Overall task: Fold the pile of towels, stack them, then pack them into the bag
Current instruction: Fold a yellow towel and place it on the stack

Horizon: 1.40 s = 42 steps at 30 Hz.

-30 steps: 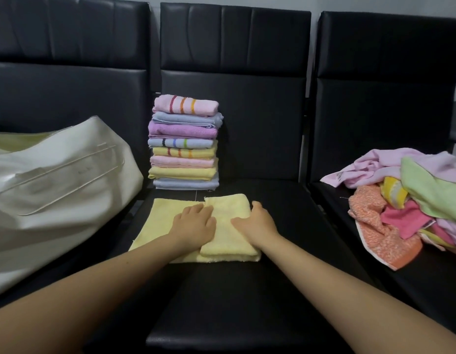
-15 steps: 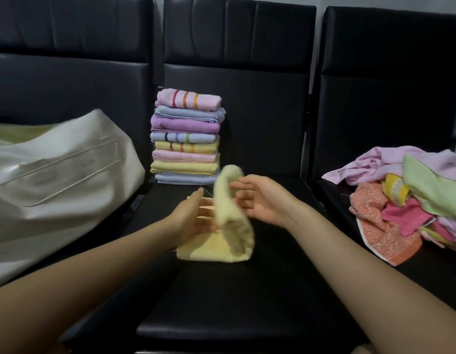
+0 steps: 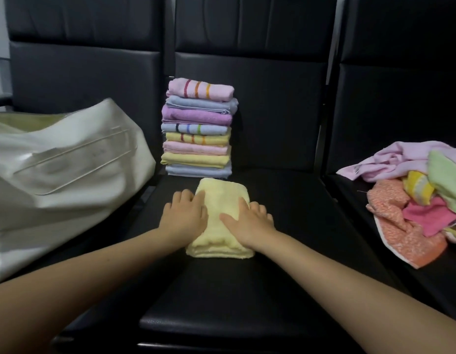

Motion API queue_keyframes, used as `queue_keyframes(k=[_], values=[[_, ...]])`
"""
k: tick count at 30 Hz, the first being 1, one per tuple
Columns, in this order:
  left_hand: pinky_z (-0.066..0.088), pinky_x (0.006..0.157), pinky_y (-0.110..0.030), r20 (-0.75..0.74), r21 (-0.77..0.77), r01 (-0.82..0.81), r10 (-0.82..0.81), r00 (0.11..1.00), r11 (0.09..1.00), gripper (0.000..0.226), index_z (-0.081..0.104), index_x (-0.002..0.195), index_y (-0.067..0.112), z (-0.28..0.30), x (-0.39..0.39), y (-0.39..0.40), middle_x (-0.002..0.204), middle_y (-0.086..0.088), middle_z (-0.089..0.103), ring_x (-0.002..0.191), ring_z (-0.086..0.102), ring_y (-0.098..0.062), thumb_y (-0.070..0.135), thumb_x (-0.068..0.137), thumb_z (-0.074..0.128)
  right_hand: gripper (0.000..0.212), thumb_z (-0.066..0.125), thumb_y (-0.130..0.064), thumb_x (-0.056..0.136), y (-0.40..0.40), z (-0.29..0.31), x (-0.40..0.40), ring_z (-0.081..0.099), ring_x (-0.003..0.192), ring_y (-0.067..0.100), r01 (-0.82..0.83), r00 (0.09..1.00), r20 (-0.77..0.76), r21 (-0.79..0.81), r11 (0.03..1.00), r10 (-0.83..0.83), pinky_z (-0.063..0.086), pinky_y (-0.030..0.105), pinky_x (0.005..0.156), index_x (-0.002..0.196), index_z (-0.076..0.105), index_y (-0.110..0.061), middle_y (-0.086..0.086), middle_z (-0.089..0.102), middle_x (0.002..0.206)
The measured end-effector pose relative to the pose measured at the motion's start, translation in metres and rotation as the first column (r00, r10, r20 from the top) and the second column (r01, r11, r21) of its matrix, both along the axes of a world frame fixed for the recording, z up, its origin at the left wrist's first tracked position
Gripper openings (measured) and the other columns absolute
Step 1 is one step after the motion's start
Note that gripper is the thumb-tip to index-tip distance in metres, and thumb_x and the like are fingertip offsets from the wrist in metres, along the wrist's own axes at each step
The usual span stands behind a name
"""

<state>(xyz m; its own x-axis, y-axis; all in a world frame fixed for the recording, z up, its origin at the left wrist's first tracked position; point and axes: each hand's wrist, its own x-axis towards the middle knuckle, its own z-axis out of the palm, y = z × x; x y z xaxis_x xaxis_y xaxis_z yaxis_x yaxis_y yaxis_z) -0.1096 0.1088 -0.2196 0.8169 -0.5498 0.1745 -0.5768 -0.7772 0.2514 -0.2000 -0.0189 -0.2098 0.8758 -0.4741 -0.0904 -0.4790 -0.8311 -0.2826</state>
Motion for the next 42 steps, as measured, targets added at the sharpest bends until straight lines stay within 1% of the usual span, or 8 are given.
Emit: queue_keyframes(k=[8,15,22,26,29,34,38,42], values=[[0.028,0.108,-0.042,-0.143,-0.013,-0.028,0.026,0.989,1.0,0.052,0.022,0.153,0.018,-0.003,0.002,0.002,0.146,-0.01,0.037,0.134,0.032,-0.028,0.036,0.104,0.023,0.067,0.052,-0.046,0.094,0.002,0.004,-0.007,0.041,0.129,0.028,0.02,0.959,0.271,0.246,0.969,-0.088,0.038,0.035,0.102,0.147,0.029,-0.012,0.008,0.043,0.142],[0.035,0.099,-0.042,-0.117,-0.018,-0.054,0.051,0.992,0.998,0.042,0.05,0.126,0.011,0.0,-0.001,0.001,0.131,-0.011,0.048,0.123,0.04,-0.027,0.037,0.102,0.026,0.07,0.078,-0.026,0.079,0.006,0.029,-0.016,0.061,0.11,0.029,0.099,0.891,0.021,0.966,0.24,-0.453,0.051,0.043,0.096,0.138,0.043,-0.009,0.014,0.059,0.125],[0.039,0.091,-0.036,-0.381,-0.144,-0.135,0.071,0.922,0.98,0.077,0.065,0.108,0.0,0.025,-0.013,-0.005,0.114,-0.017,0.061,0.106,0.052,-0.027,0.061,0.099,0.017,0.023,0.067,-0.018,0.086,0.012,0.061,-0.035,0.061,0.087,0.028,-0.029,0.888,0.085,0.991,0.13,-0.453,0.049,0.043,0.089,0.091,0.05,-0.004,0.013,0.06,0.09],[0.046,0.09,-0.032,-0.758,-0.602,-0.337,-0.384,0.527,0.724,0.065,0.05,0.137,0.014,0.05,-0.019,-0.01,0.139,-0.012,0.053,0.111,0.059,-0.022,0.063,0.096,0.035,0.007,0.056,-0.011,0.091,0.003,0.087,-0.05,0.061,0.082,0.03,-0.21,0.88,0.219,0.975,0.067,-0.421,0.048,0.046,0.091,0.088,0.056,-0.005,0.017,0.064,0.086],[0.054,0.076,-0.038,-0.774,-0.612,-0.42,-0.615,0.149,0.67,0.066,0.065,0.121,0.02,0.056,-0.023,-0.003,0.121,-0.013,0.067,0.099,0.068,-0.028,0.072,0.088,0.042,0.014,0.054,-0.015,0.09,-0.006,0.089,-0.057,0.064,0.081,0.031,-0.22,0.893,0.22,0.974,0.046,-0.393,0.051,0.042,0.082,0.095,0.062,-0.004,0.017,0.068,0.082],[0.052,0.076,-0.039,-0.773,-0.583,-0.569,-0.612,0.169,0.58,0.048,0.06,0.126,0.014,0.061,-0.022,-0.013,0.111,-0.013,0.068,0.096,0.065,-0.029,0.047,0.092,0.054,0.02,0.055,-0.023,0.093,-0.013,0.083,-0.063,0.066,0.081,0.029,-0.141,0.897,0.118,0.99,-0.022,-0.425,0.052,0.042,0.083,0.099,0.065,-0.007,0.015,0.07,0.081],[0.053,0.061,-0.046,-0.695,-0.551,-0.771,-0.687,0.212,0.319,0.054,0.045,0.14,0.016,0.057,-0.021,-0.023,0.117,-0.015,0.066,0.097,0.065,-0.034,0.035,0.091,0.06,0.029,0.054,-0.032,0.096,-0.011,0.063,-0.055,0.065,0.104,0.03,-0.132,0.787,-0.027,0.968,-0.211,-0.616,0.047,0.042,0.102,0.102,0.068,-0.007,0.015,0.072,0.102],[0.055,0.045,-0.041,-0.605,-0.502,-0.845,-0.773,0.191,0.184,0.05,0.045,0.137,0.01,0.056,-0.03,-0.042,0.11,-0.017,0.066,0.087,0.066,-0.032,0.026,0.093,0.061,0.053,0.066,-0.054,0.083,-0.008,0.048,-0.042,0.067,0.099,0.034,0.006,0.773,-0.131,0.98,-0.2,-0.62,0.05,0.046,0.097,0.107,0.064,-0.007,0.018,0.071,0.104]])
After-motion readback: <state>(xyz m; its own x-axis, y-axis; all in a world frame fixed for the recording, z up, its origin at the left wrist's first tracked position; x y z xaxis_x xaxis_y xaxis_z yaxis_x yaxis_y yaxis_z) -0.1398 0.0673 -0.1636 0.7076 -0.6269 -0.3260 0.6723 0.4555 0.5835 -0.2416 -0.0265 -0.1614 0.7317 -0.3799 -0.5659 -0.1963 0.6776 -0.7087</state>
